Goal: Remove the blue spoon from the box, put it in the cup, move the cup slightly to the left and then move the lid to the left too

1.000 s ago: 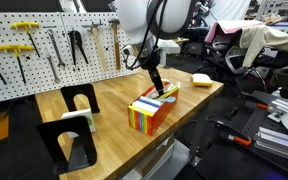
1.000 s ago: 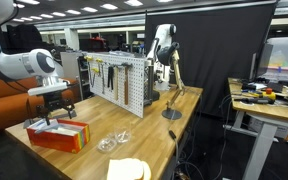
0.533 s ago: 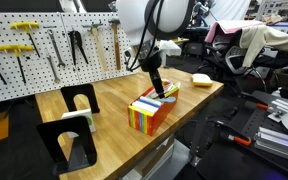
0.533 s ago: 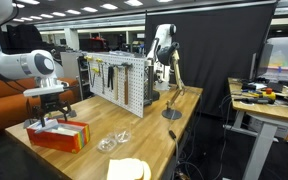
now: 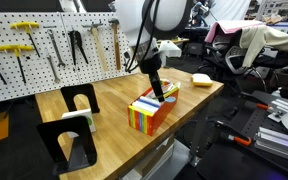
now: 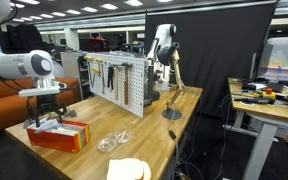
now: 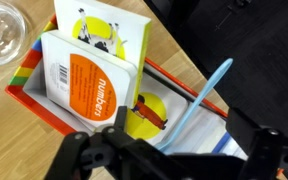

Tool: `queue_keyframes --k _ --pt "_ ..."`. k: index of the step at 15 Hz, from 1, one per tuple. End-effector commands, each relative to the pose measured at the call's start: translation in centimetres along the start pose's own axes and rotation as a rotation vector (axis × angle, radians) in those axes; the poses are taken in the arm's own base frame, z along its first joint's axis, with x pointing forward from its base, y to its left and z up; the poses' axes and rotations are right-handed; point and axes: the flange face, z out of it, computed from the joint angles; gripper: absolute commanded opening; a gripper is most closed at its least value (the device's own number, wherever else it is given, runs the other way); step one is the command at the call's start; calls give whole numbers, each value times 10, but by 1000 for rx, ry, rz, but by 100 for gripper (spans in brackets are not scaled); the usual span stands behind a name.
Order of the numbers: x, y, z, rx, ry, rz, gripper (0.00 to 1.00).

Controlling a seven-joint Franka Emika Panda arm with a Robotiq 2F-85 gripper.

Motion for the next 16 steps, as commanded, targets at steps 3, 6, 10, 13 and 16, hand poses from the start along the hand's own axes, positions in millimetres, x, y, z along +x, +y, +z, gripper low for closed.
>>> queue_keyframes --k 3,6,10,13,16 --pt "-8 0 3 37 -12 -11 67" --pt "-11 0 6 46 -18 -11 56" --pt "-13 -4 8 68 -22 -10 59" --pt "-14 -6 10 81 -23 -13 62" --pt "-12 -7 9 98 -15 -16 43"
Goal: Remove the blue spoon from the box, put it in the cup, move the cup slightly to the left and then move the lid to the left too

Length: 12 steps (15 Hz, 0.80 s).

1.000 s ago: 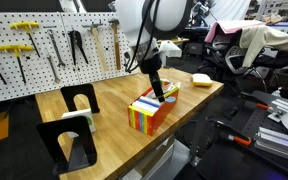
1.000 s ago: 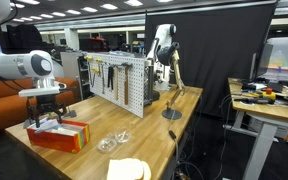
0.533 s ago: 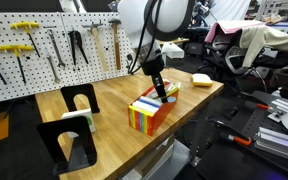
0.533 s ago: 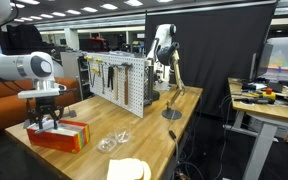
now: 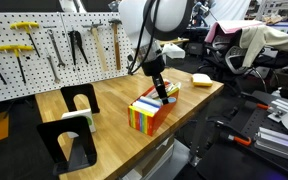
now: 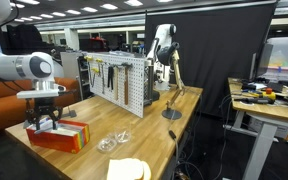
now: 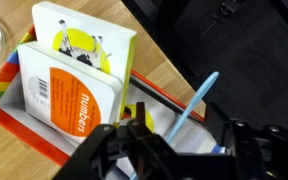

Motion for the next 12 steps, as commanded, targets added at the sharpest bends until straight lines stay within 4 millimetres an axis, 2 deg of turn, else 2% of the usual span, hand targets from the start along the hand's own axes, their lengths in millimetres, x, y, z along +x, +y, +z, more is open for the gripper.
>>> queue_keyframes --k 1,5,6,10,12 --pt "-3 -3 -2 43 4 -12 37" --pt "-1 -6 -6 70 14 -9 8" --pt "-1 -6 -5 77 13 -6 4" --pt "-4 -1 -4 97 9 14 16" --pt "-6 3 -4 100 12 23 17"
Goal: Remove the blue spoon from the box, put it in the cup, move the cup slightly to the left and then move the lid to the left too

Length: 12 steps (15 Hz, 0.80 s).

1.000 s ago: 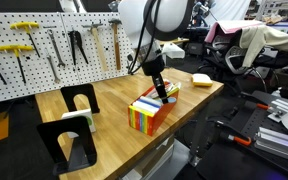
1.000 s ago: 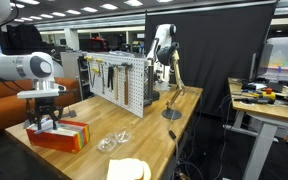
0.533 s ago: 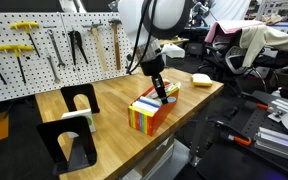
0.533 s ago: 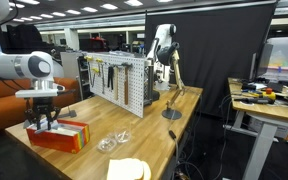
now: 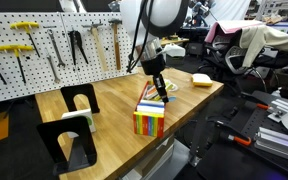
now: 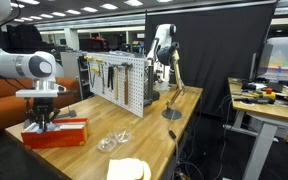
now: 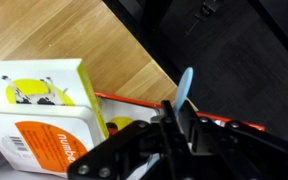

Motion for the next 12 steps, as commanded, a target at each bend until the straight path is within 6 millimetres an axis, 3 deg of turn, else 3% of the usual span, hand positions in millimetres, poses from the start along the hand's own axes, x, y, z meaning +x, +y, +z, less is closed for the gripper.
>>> queue_keyframes --k 1,4,12 --pt "-5 4 -5 22 12 10 14" --pt "-8 11 -19 4 44 36 0" --pt "-29 30 -91 -84 175 125 1"
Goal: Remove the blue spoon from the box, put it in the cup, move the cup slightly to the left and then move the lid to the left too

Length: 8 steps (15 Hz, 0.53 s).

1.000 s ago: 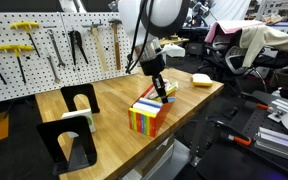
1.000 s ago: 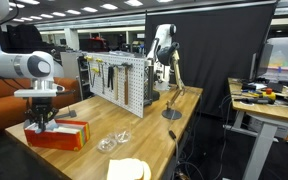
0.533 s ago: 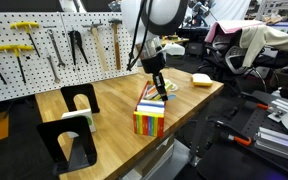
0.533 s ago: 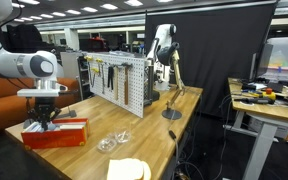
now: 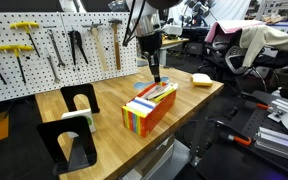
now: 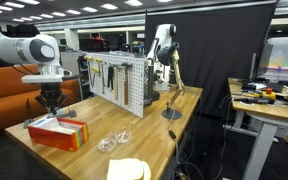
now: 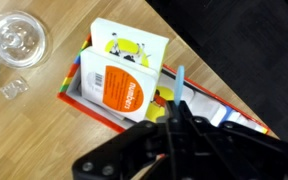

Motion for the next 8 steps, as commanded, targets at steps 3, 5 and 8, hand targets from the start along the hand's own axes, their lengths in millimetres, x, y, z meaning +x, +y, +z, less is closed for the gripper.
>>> queue_keyframes --k 3,5,8 --pt "-15 13 -37 -55 79 98 1" --pt "-21 25 -42 -76 89 151 1" --pt "-30 51 -37 -88 80 254 1"
